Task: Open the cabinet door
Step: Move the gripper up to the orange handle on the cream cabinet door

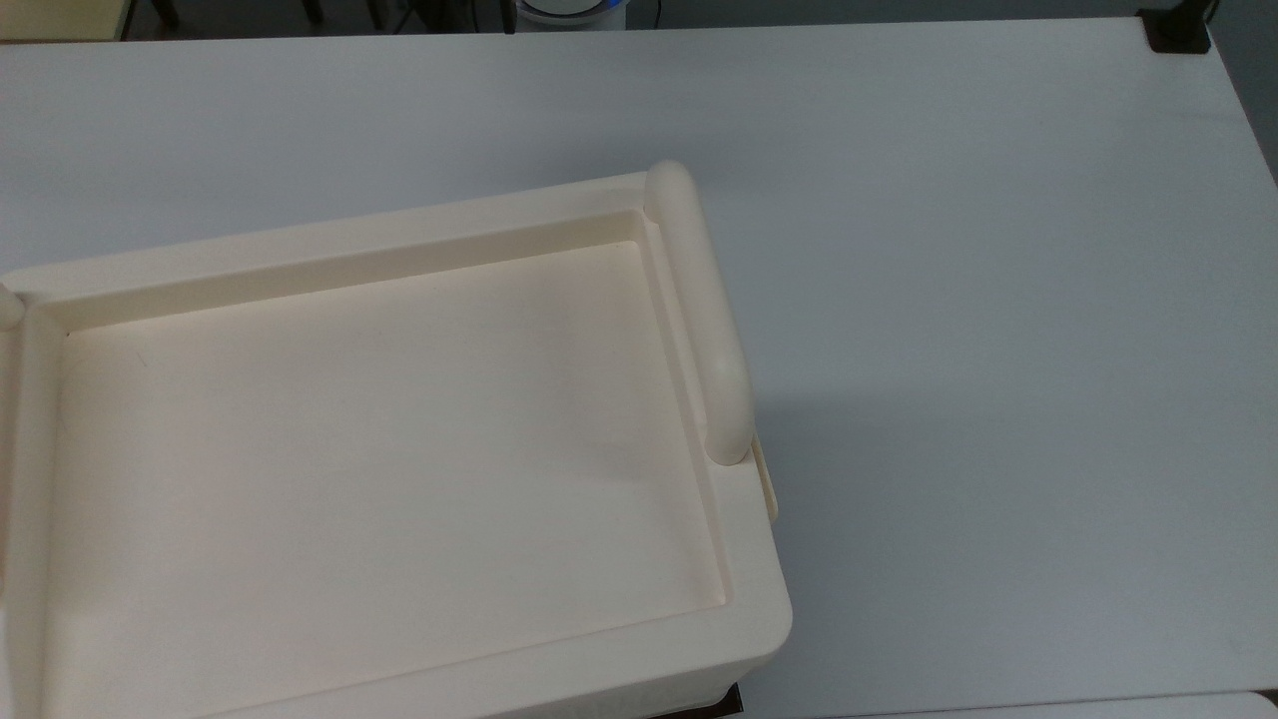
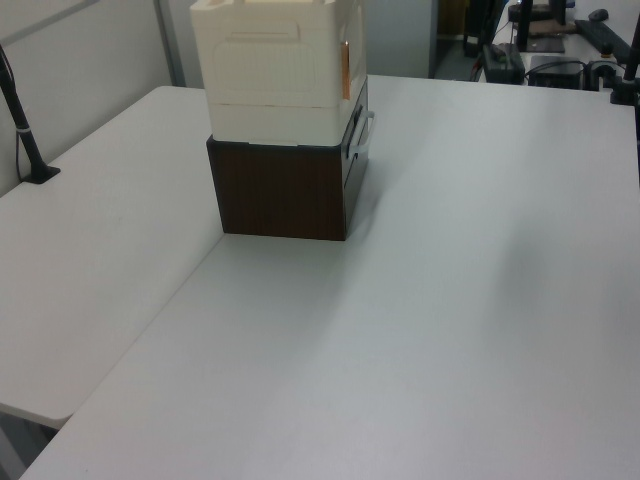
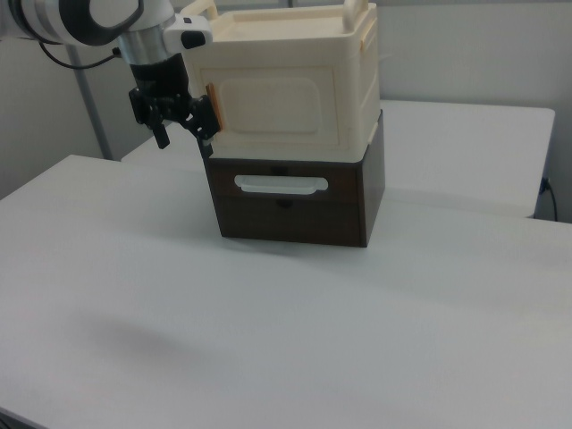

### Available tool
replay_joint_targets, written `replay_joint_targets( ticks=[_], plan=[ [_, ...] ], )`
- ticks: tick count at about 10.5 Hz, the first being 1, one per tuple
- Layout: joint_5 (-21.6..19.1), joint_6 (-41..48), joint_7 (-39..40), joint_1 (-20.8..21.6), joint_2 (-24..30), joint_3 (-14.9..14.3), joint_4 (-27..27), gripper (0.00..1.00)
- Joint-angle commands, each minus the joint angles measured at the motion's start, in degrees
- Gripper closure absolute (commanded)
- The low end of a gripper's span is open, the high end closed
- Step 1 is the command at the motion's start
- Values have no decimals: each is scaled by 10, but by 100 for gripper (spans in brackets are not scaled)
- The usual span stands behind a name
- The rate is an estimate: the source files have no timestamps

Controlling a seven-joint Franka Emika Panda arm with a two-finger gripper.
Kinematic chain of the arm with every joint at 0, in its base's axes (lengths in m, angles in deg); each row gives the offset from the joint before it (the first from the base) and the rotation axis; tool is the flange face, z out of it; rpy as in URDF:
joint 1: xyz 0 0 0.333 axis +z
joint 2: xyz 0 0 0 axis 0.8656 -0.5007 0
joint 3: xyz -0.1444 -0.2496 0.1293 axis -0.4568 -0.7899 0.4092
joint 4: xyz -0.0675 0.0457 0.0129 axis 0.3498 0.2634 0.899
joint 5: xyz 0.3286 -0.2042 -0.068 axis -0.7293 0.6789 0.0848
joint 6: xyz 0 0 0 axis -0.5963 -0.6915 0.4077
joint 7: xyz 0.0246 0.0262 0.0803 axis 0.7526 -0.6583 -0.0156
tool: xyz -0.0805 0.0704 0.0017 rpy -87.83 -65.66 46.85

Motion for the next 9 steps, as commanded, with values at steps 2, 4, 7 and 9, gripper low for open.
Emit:
replay_joint_targets(
  ticks=[2,4,7,9],
  plan=[
    [5,-8,2,9,6,-6,-11,0],
    [5,-7,3,9,6,-6,-11,0],
    [5,-7,3,9,6,-6,-11,0],
    [5,-7,10,9,5,-6,-11,0]
  ],
)
